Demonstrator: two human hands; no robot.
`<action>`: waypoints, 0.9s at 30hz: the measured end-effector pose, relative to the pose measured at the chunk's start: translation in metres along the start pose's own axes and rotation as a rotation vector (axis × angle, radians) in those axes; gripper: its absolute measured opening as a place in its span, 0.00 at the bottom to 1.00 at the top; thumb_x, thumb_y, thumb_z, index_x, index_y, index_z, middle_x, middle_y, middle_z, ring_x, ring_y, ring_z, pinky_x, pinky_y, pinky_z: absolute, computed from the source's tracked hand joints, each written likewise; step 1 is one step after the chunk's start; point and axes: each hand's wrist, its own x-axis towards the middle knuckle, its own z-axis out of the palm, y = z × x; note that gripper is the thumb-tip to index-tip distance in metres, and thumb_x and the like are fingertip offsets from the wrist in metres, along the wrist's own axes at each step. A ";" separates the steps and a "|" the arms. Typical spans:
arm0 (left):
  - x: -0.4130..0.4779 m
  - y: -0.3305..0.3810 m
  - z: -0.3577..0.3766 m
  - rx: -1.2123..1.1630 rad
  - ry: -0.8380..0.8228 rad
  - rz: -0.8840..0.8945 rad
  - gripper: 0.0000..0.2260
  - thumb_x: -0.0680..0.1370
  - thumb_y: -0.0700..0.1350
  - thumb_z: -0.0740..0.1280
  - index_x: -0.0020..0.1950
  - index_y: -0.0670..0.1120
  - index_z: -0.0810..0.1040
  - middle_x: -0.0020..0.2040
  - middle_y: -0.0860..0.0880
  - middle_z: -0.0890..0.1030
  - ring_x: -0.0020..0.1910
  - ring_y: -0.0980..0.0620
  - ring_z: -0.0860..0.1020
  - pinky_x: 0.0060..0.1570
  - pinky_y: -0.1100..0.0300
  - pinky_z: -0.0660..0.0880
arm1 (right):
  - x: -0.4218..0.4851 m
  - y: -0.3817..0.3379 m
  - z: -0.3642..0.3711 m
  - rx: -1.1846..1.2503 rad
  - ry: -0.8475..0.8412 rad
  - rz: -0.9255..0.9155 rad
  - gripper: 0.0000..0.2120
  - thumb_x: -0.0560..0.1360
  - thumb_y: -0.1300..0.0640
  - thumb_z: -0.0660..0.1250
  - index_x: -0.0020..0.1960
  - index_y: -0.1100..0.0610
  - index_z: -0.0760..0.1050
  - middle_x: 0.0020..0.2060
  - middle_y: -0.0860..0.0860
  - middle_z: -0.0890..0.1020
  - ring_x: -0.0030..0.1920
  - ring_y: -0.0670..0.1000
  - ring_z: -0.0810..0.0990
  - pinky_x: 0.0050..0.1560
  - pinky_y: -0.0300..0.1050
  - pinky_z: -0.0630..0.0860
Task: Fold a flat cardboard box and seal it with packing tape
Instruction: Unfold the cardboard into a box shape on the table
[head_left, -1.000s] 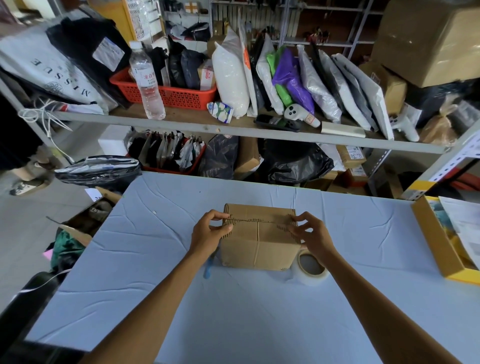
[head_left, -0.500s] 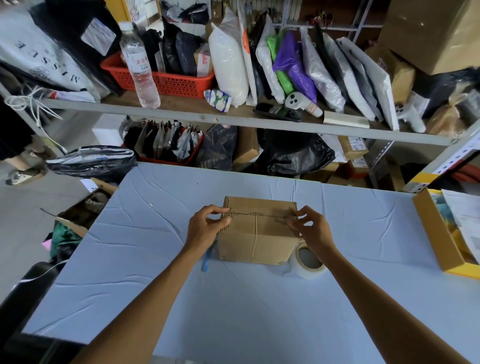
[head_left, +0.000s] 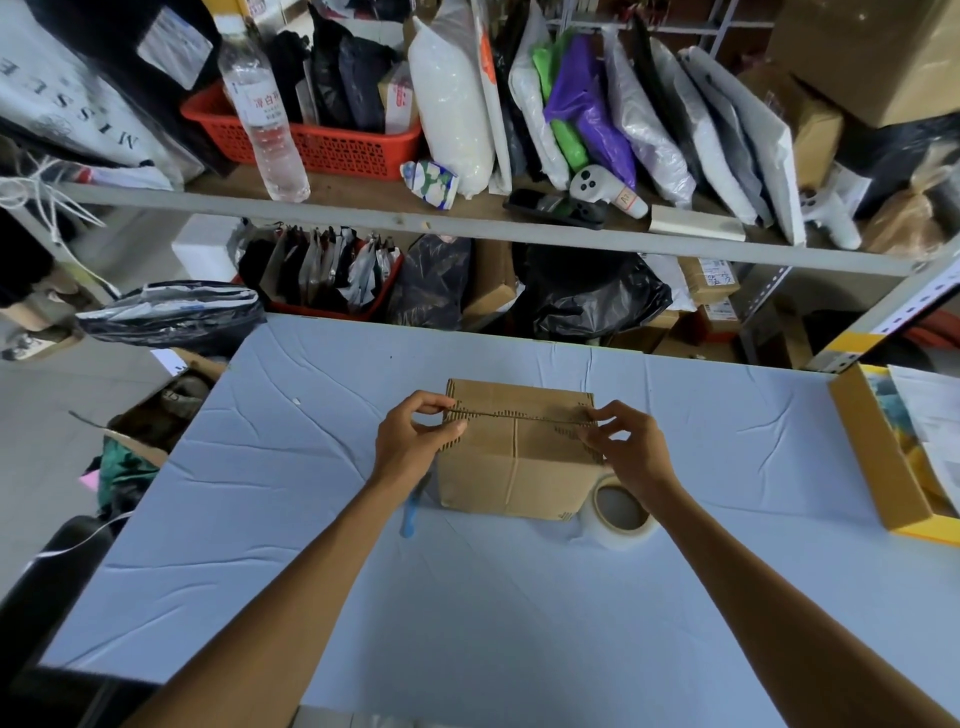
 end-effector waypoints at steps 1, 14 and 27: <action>0.001 0.000 0.000 0.002 -0.005 0.002 0.10 0.69 0.49 0.76 0.48 0.55 0.80 0.49 0.57 0.80 0.37 0.56 0.81 0.36 0.64 0.78 | 0.001 -0.001 -0.001 0.005 0.010 0.000 0.06 0.72 0.59 0.74 0.48 0.58 0.79 0.40 0.54 0.81 0.33 0.50 0.80 0.26 0.36 0.73; 0.000 0.001 0.007 -0.008 0.001 -0.012 0.09 0.70 0.47 0.75 0.49 0.51 0.81 0.50 0.53 0.81 0.41 0.52 0.82 0.41 0.59 0.79 | 0.003 0.008 -0.001 0.074 0.008 0.034 0.07 0.72 0.59 0.74 0.46 0.58 0.77 0.40 0.52 0.80 0.33 0.49 0.80 0.25 0.33 0.73; -0.001 0.019 0.000 0.067 -0.059 -0.001 0.08 0.72 0.45 0.73 0.49 0.52 0.80 0.52 0.55 0.82 0.39 0.59 0.82 0.42 0.65 0.77 | -0.001 0.002 -0.003 0.037 0.043 0.019 0.10 0.71 0.57 0.74 0.49 0.52 0.76 0.41 0.54 0.81 0.36 0.53 0.81 0.29 0.40 0.77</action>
